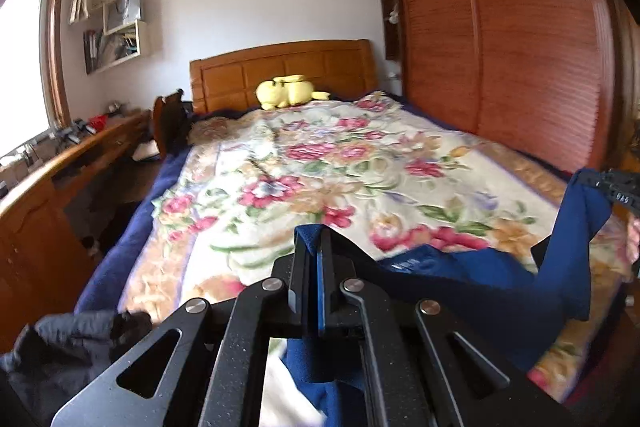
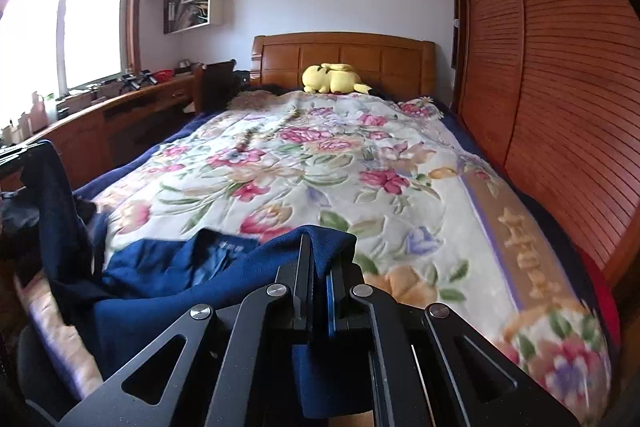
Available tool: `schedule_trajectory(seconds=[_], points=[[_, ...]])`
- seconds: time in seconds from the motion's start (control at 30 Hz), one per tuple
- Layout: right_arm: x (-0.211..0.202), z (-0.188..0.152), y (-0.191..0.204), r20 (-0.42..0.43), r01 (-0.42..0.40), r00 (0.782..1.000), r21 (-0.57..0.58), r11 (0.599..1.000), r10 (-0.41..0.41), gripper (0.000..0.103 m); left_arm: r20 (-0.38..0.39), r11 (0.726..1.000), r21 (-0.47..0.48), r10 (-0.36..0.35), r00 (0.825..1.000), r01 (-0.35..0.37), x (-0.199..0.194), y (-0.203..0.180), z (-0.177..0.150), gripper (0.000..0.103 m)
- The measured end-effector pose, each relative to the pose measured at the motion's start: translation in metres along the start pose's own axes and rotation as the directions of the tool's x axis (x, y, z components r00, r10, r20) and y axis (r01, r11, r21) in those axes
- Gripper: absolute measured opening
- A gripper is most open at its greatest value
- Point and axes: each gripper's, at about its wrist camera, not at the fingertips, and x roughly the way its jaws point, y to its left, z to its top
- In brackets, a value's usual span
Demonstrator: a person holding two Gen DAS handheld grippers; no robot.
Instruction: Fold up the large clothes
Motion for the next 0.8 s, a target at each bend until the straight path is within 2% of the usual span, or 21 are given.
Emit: schedule_trajectory(seconds=[0.07,0.1,0.23,0.3,0.37,0.4,0.43,0.53,0.6,0.63,0.7,0.8], points=[[0.024,0.005,0.003,0.014,0.025,1.000,-0.007,1.000,-0.025,0.004,-0.025,1.000,-0.008,0.019,1.000,-0.019,0.027,0.002,0.001,0.003],[0.034,0.004,0.005,0.010,0.027,1.000,0.003,1.000,-0.027,0.004,-0.046,1.000,-0.019,-0.002,0.999,0.001,0.042,0.002,0.000,0.003],[0.095,-0.009,0.013,-0.088,0.019,0.996,0.026,0.999,-0.017,0.004,-0.100,1.000,-0.013,-0.013,0.995,0.011,0.081,-0.006,-0.017,0.003],[0.114,-0.015,0.017,-0.120,0.017,0.993,0.025,1.000,-0.013,0.004,-0.126,1.000,-0.006,-0.006,0.992,0.005,0.094,-0.013,-0.030,0.003],[0.124,-0.022,0.023,-0.147,0.030,0.989,0.007,1.000,-0.028,0.009,-0.141,1.000,-0.009,0.007,0.990,-0.008,0.101,-0.013,-0.039,0.003],[0.127,-0.024,0.025,-0.155,0.038,0.987,-0.003,0.999,-0.038,0.011,-0.151,1.000,-0.015,-0.005,0.989,0.002,0.103,-0.013,-0.045,0.008],[0.127,-0.027,0.027,-0.159,0.041,0.986,-0.011,0.999,-0.043,0.016,-0.152,1.000,-0.024,-0.020,0.988,0.016,0.105,-0.012,-0.047,0.016],[0.132,-0.024,0.029,-0.185,0.066,0.980,-0.011,0.998,-0.066,0.036,-0.150,0.998,-0.046,-0.047,0.988,0.041,0.107,-0.015,-0.055,0.031],[0.138,-0.021,0.034,-0.210,0.059,0.976,-0.008,0.998,-0.059,0.045,-0.155,0.995,-0.065,-0.088,0.984,0.079,0.104,-0.019,-0.062,0.032],[0.150,-0.015,0.034,-0.212,0.065,0.975,-0.018,0.998,-0.068,0.052,-0.153,0.994,-0.065,-0.094,0.984,0.085,0.102,-0.022,-0.064,0.033],[0.148,-0.009,0.041,-0.196,0.094,0.975,-0.062,0.994,-0.105,0.063,-0.149,0.993,-0.062,-0.107,0.983,0.099,0.095,-0.029,-0.071,0.033],[0.147,-0.004,0.049,-0.199,0.093,0.974,-0.091,0.991,-0.110,0.067,-0.154,0.988,-0.082,-0.138,0.978,0.127,0.089,-0.033,-0.081,0.033]])
